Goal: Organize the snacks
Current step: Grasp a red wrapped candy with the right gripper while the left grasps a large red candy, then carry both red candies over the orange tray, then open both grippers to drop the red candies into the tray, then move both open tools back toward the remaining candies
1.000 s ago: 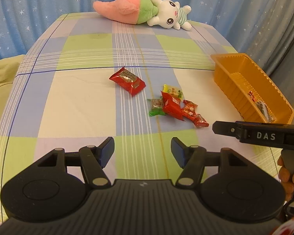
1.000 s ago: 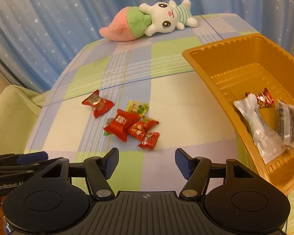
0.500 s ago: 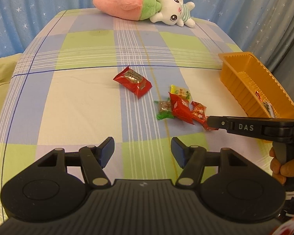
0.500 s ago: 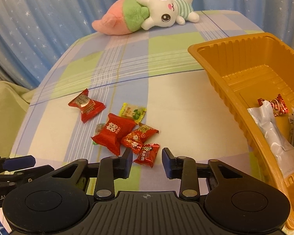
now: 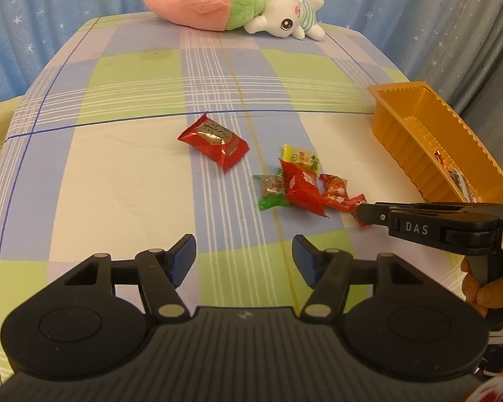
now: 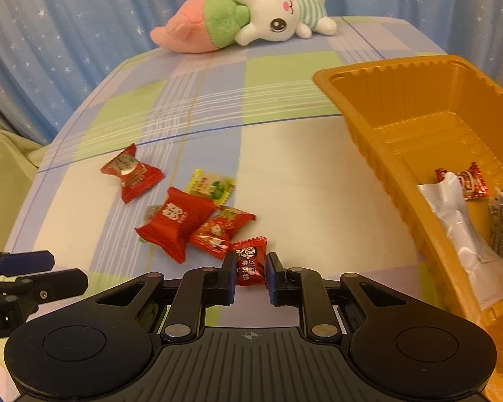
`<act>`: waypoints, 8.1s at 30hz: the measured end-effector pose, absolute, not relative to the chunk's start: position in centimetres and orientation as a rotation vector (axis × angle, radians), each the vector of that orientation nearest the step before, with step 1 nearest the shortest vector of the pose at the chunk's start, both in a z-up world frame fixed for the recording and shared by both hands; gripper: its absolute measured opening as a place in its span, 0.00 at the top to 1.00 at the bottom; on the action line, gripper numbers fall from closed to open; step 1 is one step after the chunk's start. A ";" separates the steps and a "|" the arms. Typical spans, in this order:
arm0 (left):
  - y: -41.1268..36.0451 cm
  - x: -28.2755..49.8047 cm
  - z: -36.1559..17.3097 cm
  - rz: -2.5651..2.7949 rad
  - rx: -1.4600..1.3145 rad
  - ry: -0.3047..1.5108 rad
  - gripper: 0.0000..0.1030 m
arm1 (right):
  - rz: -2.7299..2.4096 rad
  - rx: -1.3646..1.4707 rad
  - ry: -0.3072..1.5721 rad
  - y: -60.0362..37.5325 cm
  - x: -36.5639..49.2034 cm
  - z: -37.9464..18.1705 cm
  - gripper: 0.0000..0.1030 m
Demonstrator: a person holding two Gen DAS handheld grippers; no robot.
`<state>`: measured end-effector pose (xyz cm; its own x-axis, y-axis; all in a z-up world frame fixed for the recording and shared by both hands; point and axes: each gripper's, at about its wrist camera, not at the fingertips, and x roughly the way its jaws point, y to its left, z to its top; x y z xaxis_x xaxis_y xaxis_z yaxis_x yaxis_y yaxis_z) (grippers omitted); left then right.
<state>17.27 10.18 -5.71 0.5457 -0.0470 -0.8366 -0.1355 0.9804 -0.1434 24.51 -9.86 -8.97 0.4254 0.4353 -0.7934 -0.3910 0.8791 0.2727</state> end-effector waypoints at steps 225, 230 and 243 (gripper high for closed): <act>-10.1 14.8 -1.2 0.035 -0.167 0.940 0.40 | 0.594 0.122 0.971 -33.3 19.7 -3.2 0.28; -8.0 13.8 -1.3 0.028 -0.176 0.947 0.40 | 0.639 0.101 0.995 -30.9 18.6 -3.4 0.28; -0.4 11.5 -1.1 0.061 -0.193 0.945 0.38 | 0.688 0.089 1.000 -23.1 17.0 -2.8 0.28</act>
